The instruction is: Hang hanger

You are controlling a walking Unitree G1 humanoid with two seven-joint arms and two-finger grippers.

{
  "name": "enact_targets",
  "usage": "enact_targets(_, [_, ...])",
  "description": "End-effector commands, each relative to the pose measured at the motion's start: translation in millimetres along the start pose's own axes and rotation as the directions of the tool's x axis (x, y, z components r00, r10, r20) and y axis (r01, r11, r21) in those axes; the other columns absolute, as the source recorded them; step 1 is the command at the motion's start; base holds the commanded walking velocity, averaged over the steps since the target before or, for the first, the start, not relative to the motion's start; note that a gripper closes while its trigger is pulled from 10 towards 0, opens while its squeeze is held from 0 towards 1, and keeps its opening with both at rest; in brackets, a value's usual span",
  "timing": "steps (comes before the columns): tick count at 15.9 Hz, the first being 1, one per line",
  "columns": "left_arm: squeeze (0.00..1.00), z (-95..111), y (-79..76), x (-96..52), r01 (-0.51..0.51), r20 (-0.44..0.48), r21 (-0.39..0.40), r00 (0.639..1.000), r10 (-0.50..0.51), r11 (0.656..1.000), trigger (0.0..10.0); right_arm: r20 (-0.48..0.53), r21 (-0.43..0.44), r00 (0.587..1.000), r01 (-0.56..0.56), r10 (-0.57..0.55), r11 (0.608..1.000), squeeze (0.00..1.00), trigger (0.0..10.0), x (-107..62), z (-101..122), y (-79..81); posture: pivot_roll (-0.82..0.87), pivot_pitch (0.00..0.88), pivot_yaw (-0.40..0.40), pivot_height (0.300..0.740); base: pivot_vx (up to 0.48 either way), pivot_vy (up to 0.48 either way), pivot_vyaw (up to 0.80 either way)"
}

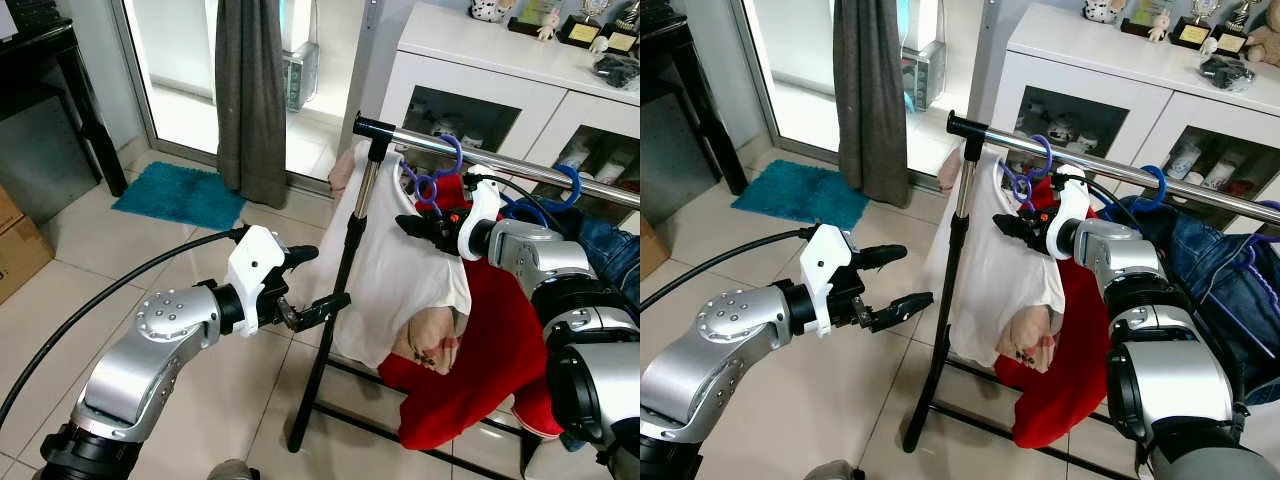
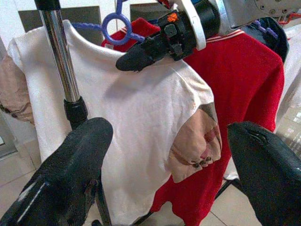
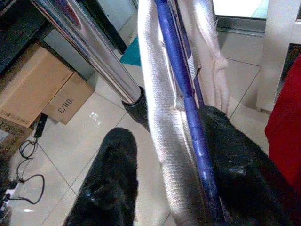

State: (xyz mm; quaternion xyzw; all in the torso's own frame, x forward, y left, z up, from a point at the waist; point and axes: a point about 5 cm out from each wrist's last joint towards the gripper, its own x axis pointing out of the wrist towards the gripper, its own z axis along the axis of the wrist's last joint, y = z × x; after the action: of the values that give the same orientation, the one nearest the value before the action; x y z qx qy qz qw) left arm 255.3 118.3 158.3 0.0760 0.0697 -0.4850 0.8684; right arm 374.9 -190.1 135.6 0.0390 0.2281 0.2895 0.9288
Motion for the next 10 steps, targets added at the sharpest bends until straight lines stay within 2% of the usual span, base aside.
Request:
enact_targets(1, [0.00, 2, -1.9, 3.1, 0.021, 0.007, 0.008, 1.000, -0.021, 1.000, 10.0, 0.038, -0.004, 0.999, -0.003, 0.003, 1.000, 0.00, 0.0, -4.7, 6, -3.7, 0.04, 0.000, -0.103, 0.740, 0.000, 0.000, 0.00])
enact_targets(2, [0.00, 2, -1.7, 3.0, 0.020, 0.007, 0.008, 1.000, -0.020, 1.000, 10.0, 0.057, -0.032, 0.998, -0.017, 0.019, 0.999, 0.00, 10.0, -6.0, 11, -2.9, 0.04, 0.000, -0.106, 0.740, 0.000, 0.000, 0.00])
enact_targets(5, [0.00, 3, -1.0, 2.9, 0.015, 0.009, 0.011, 1.000, -0.015, 1.000, 10.0, 0.084, -0.037, 0.996, -0.023, 0.026, 0.999, 0.00, 10.0, -12.9, 18, -6.4, 0.04, 0.000, -0.110, 0.740, 0.000, 0.000, 0.00])
enact_targets(6, [0.00, 3, -1.3, 2.8, 0.016, 0.009, 0.010, 1.000, -0.016, 1.000, 10.0, 0.096, -0.020, 0.995, -0.028, 0.030, 0.999, 1.00, 10.0, -17.0, 20, -8.8, 0.04, 0.000, -0.109, 0.740, 0.000, 0.000, 0.00])
enact_targets(9, [0.00, 2, -1.6, 3.9, 0.022, 0.009, 0.008, 1.000, -0.022, 1.000, 10.0, 0.103, -0.059, 0.994, 0.031, -0.025, 0.998, 1.00, 10.0, -21.0, 21, -14.1, 0.03, 0.000, -0.099, 0.740, 0.000, 0.000, 0.00])
enact_targets(10, [0.00, 2, -1.6, 4.3, 0.024, 0.009, 0.009, 1.000, -0.024, 1.000, 10.0, 0.112, -0.060, 0.992, 0.059, -0.052, 0.997, 0.00, 10.0, -20.9, 22, -15.5, 0.03, 0.000, -0.099, 0.740, 0.000, 0.000, 0.00])
